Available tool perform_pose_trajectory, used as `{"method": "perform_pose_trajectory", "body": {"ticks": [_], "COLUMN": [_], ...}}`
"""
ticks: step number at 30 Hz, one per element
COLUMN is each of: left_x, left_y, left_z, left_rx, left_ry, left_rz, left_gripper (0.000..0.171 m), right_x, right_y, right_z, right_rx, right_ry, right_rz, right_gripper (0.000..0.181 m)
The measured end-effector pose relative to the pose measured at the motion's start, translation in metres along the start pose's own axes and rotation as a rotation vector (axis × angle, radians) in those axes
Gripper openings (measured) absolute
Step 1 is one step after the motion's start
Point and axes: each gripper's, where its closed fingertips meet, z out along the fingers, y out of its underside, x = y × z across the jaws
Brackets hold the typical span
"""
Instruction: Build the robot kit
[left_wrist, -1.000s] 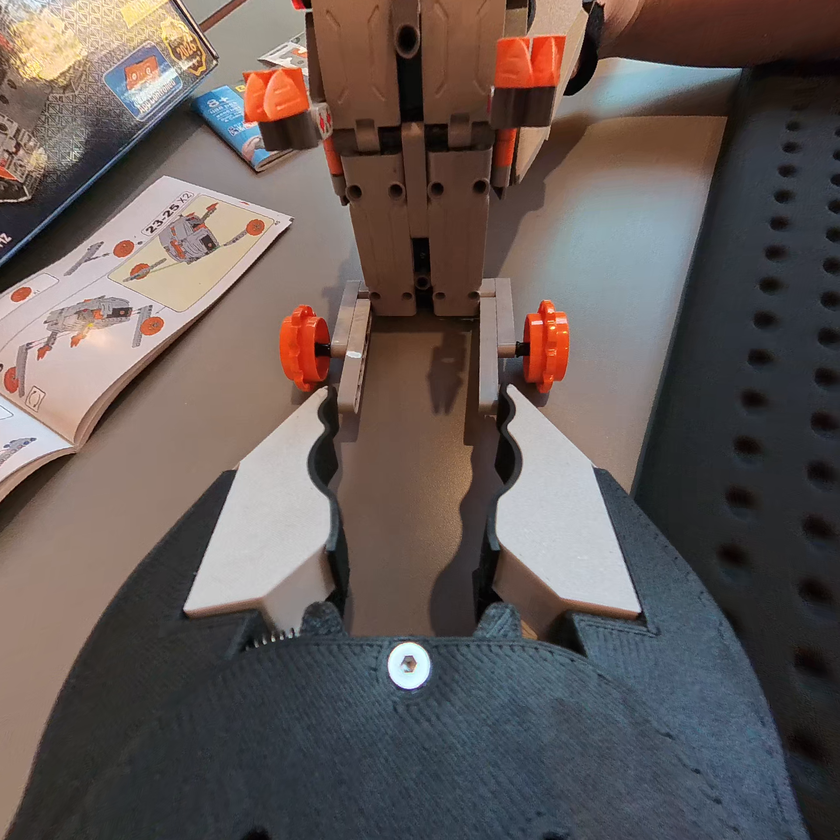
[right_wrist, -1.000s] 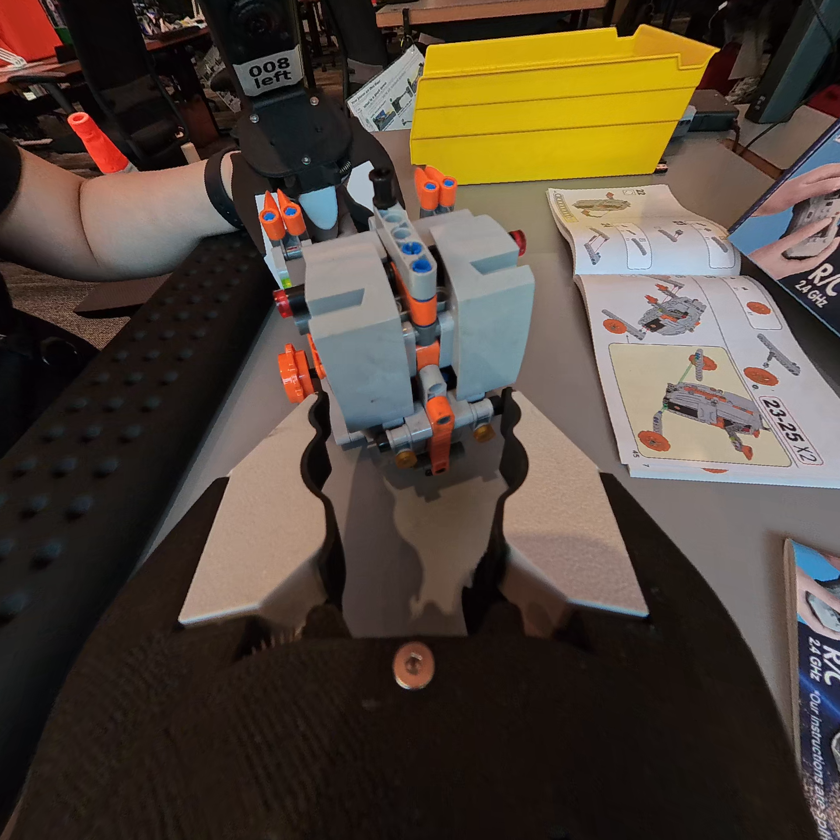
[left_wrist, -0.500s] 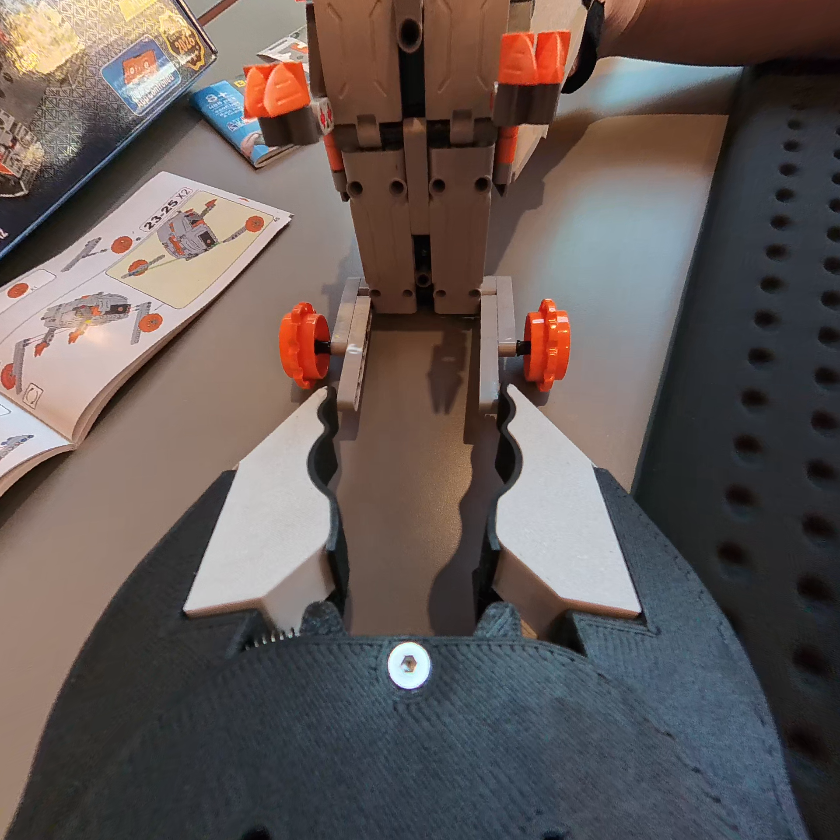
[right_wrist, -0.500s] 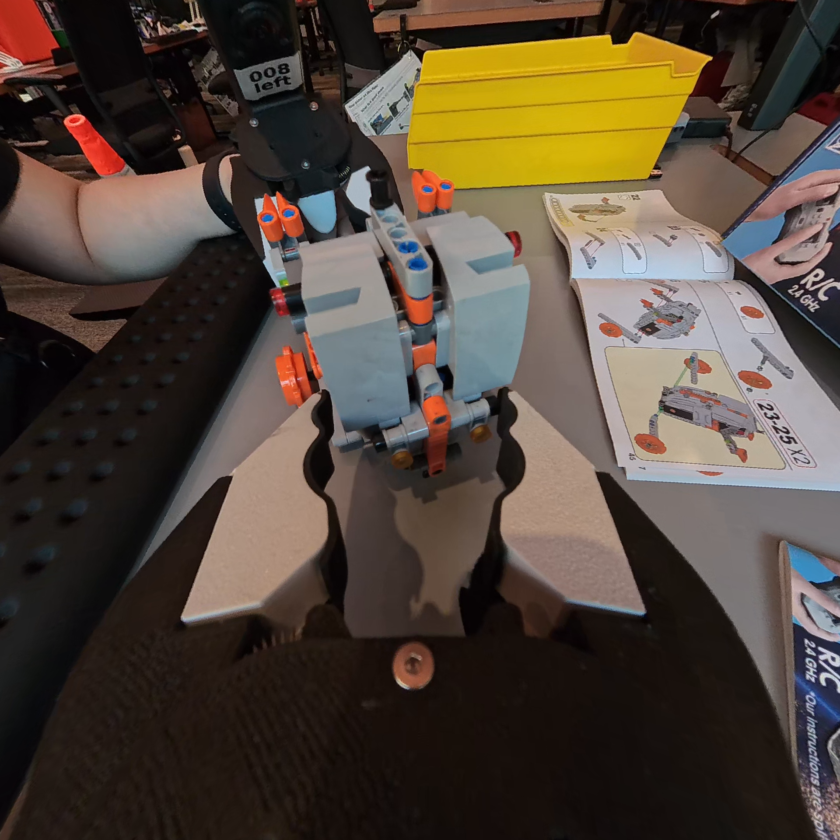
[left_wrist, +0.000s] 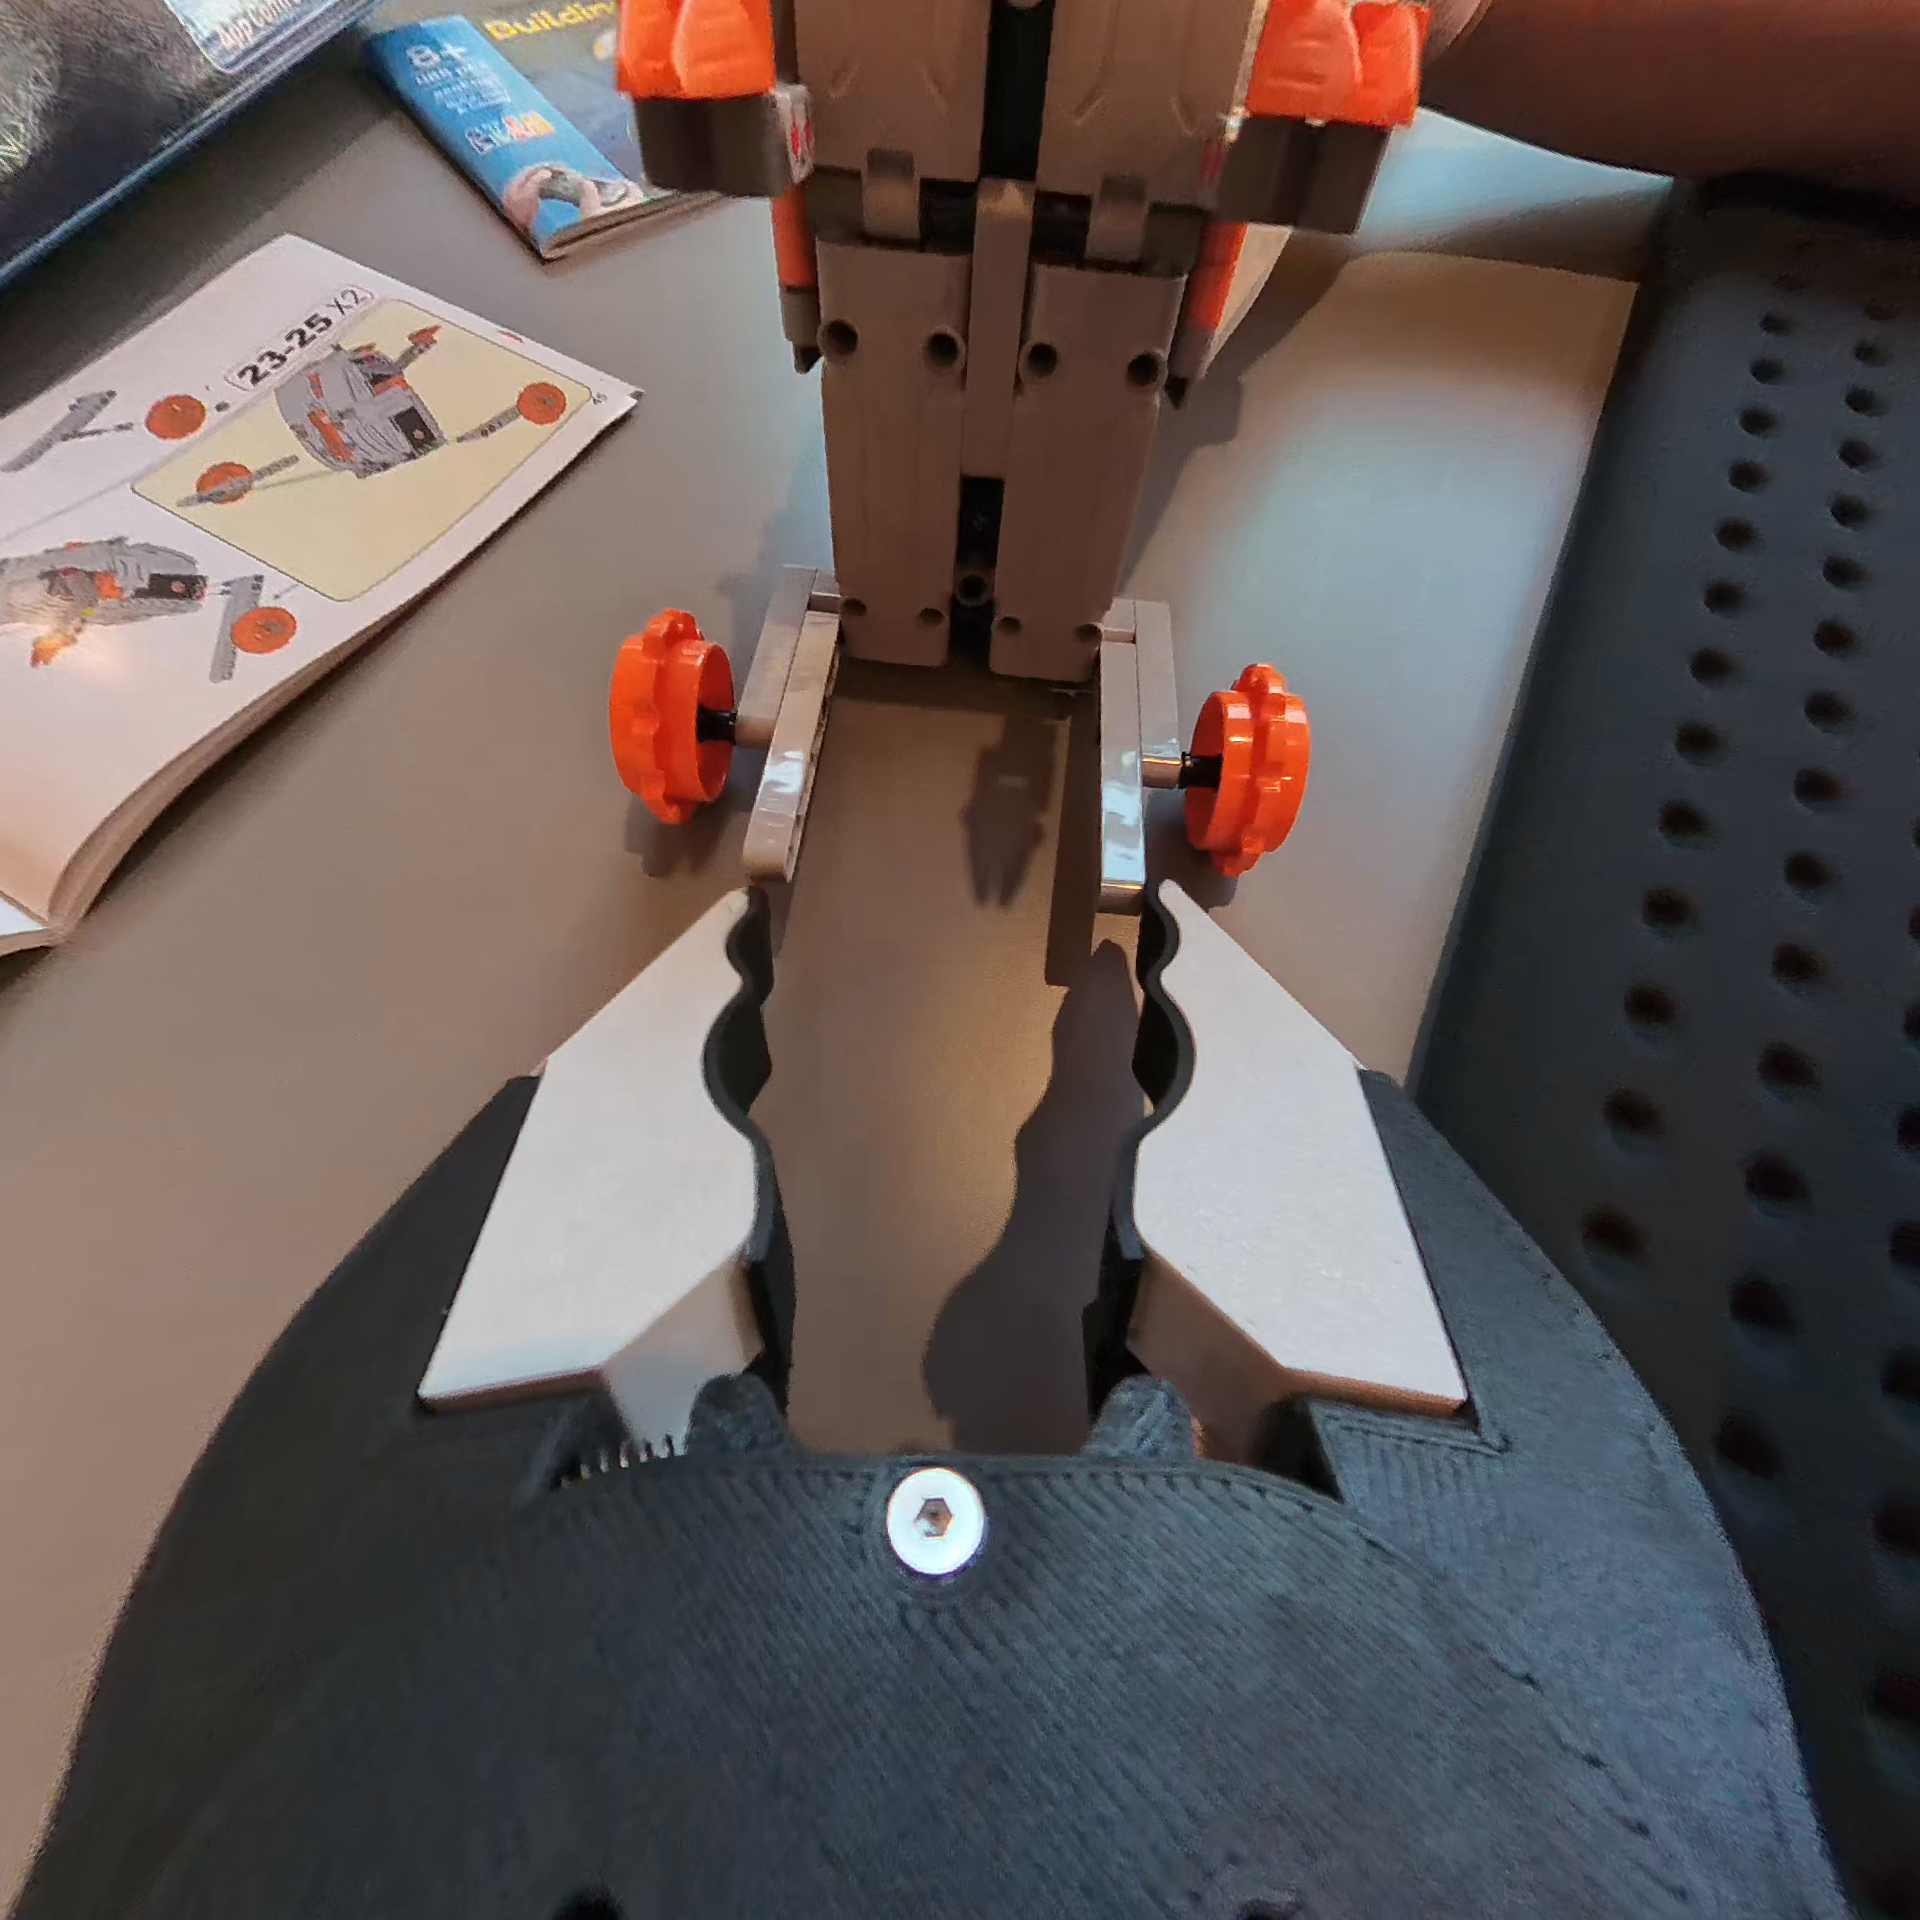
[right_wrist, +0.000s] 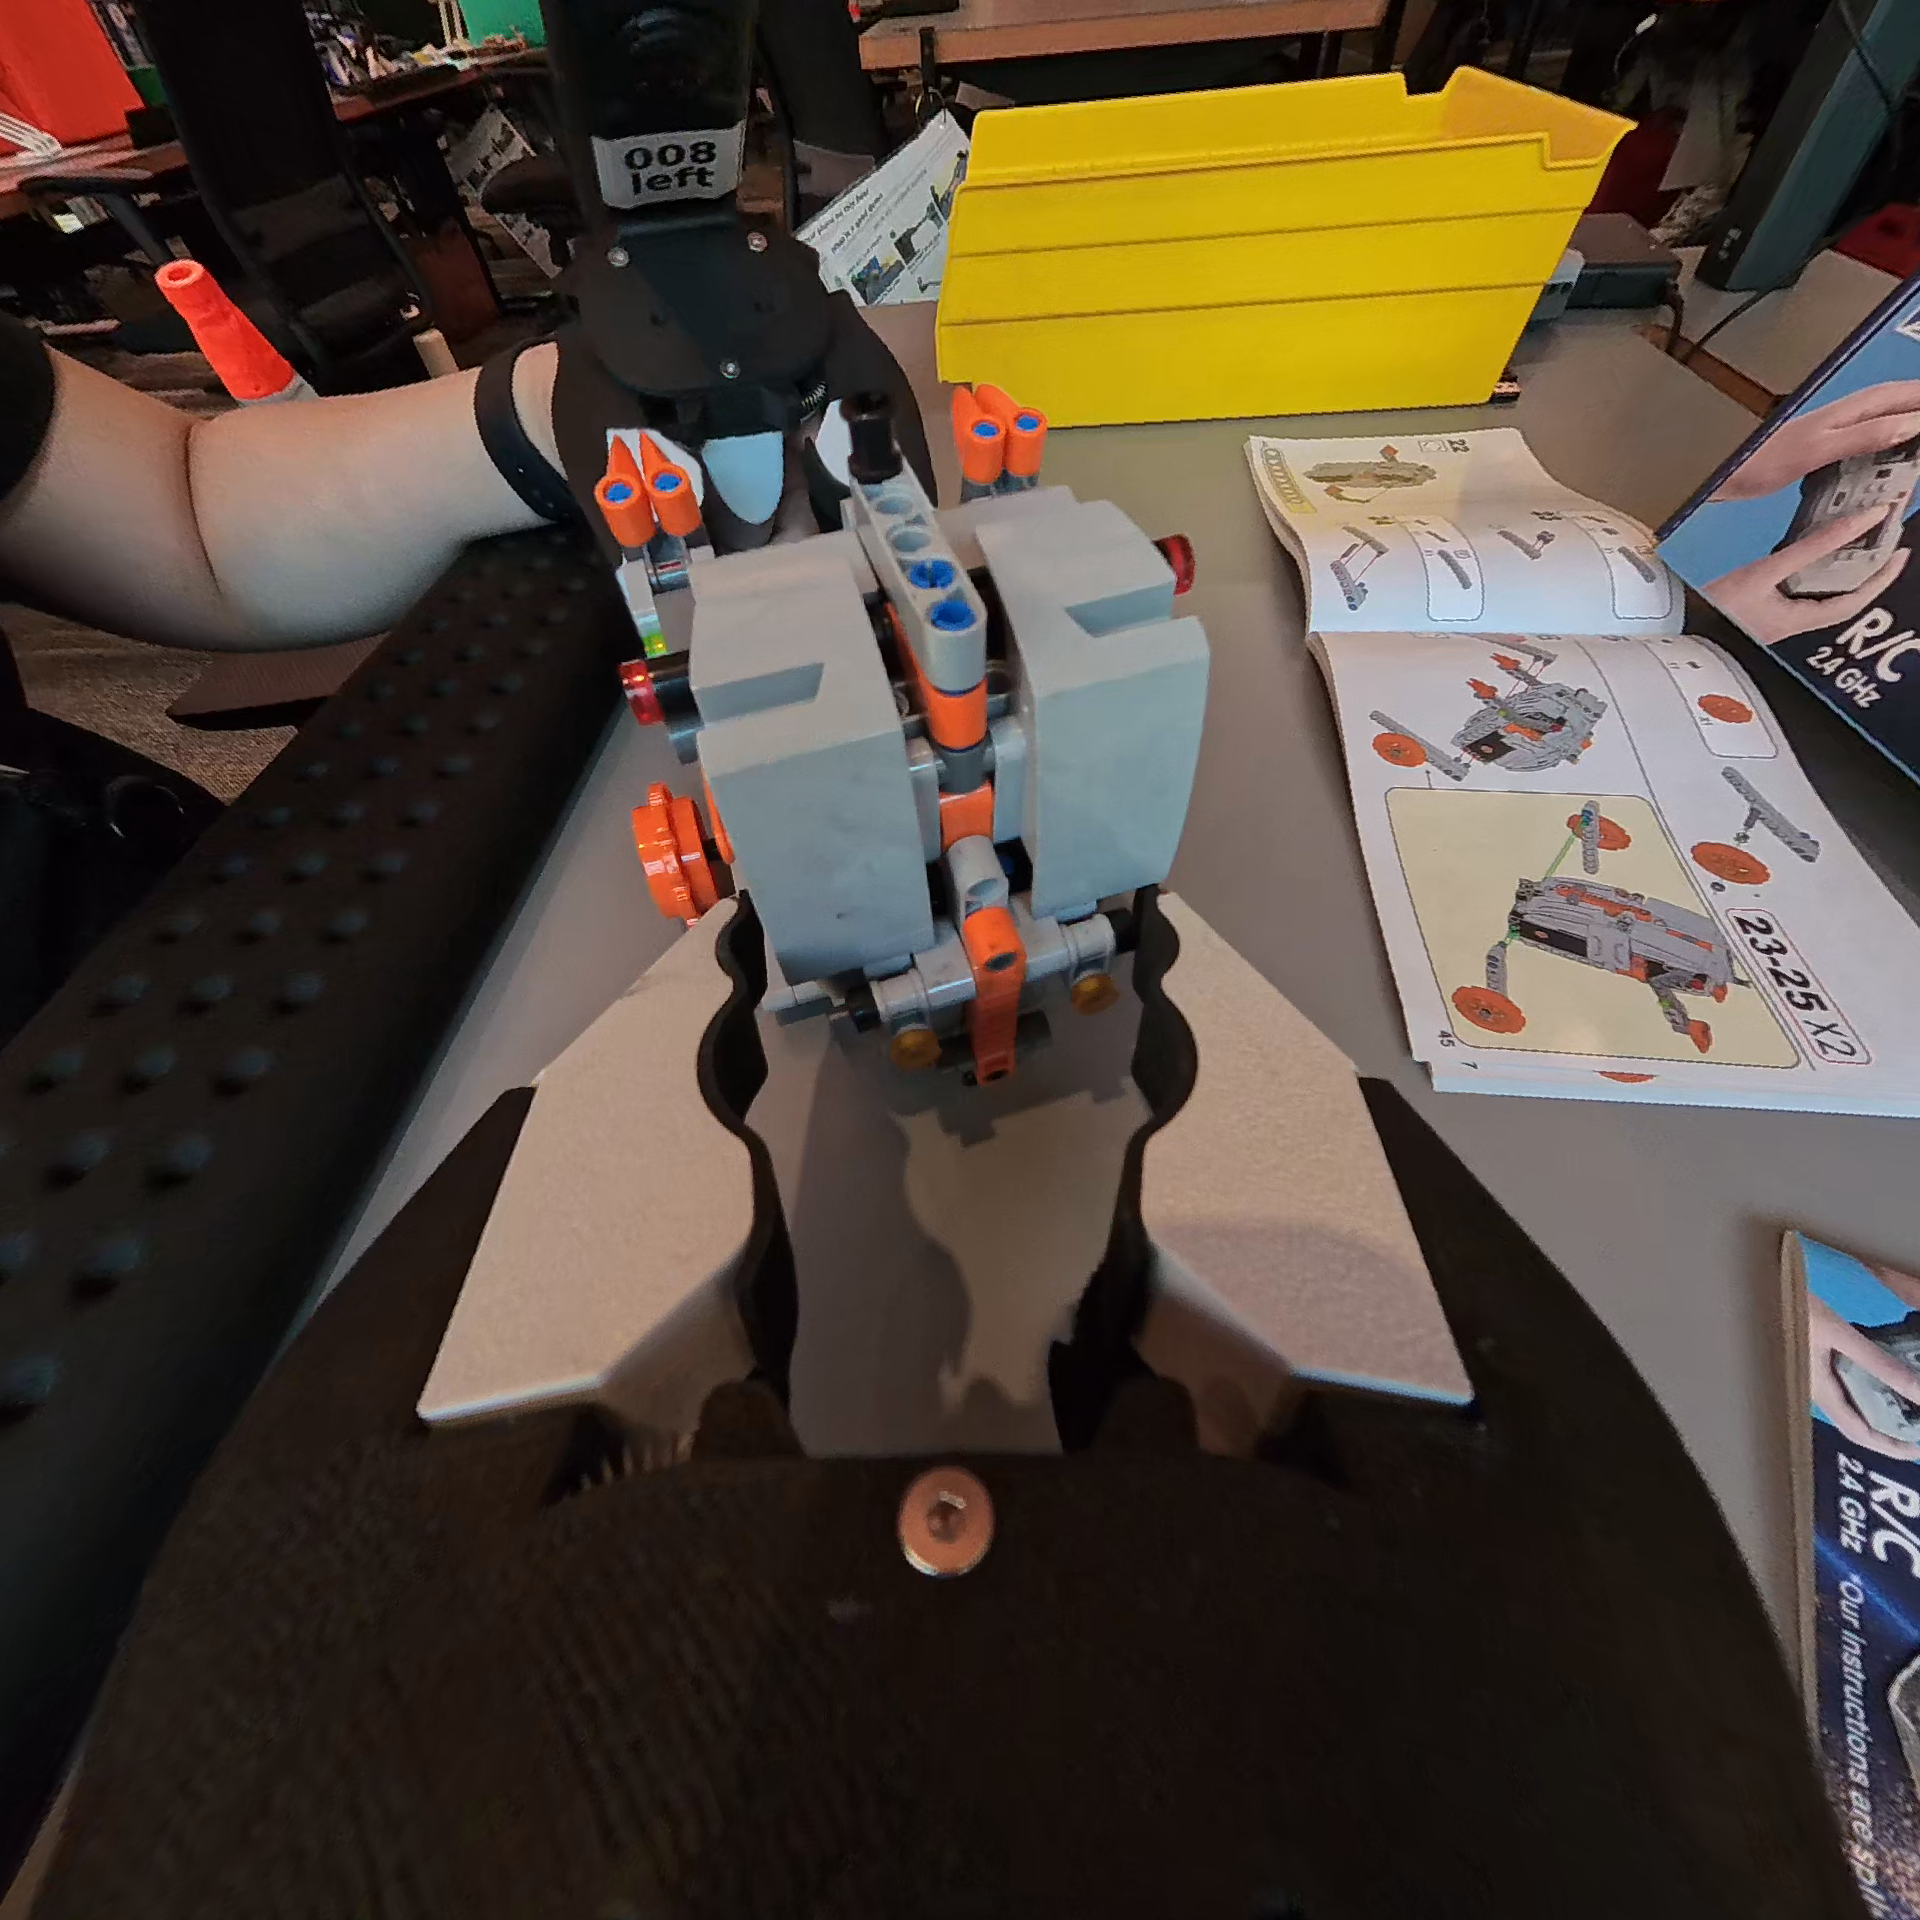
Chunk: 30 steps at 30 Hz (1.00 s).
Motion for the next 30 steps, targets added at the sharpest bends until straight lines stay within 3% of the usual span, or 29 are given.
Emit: {"method": "perform_pose_trajectory", "body": {"ticks": [9, 14, 19, 24, 27, 30], "left_x": [-0.021, -0.051, -0.047, -0.049, -0.046, -0.047], "left_y": [-0.021, -0.006, -0.012, -0.020, -0.026, -0.028], "left_z": [-0.021, -0.002, 0.020, 0.028, 0.032, 0.034], "left_rx": [0.141, -0.024, -0.039, -0.023, 0.007, 0.012], "left_ry": [-0.048, -0.175, -0.065, -0.044, -0.027, -0.011], "left_rz": [-0.060, 0.095, 0.125, 0.174, 0.202, 0.206], "left_gripper": [0.063, 0.071, 0.063, 0.055, 0.040, 0.039], "right_x": [0.001, 0.000, 0.000, 0.000, 0.000, 0.000], "right_y": [0.000, 0.000, -0.001, 0.002, 0.002, 0.002], "right_z": [-0.002, -0.001, -0.002, 0.000, 0.000, 0.000], "right_rx": [0.005, 0.005, 0.012, -0.007, -0.008, -0.013], "right_ry": [0.002, -0.003, -0.003, -0.004, -0.006, -0.007], "right_rz": [-0.004, -0.004, -0.004, -0.003, -0.001, -0.003], "right_gripper": [0.070, 0.070, 0.069, 0.070, 0.070, 0.069]}}
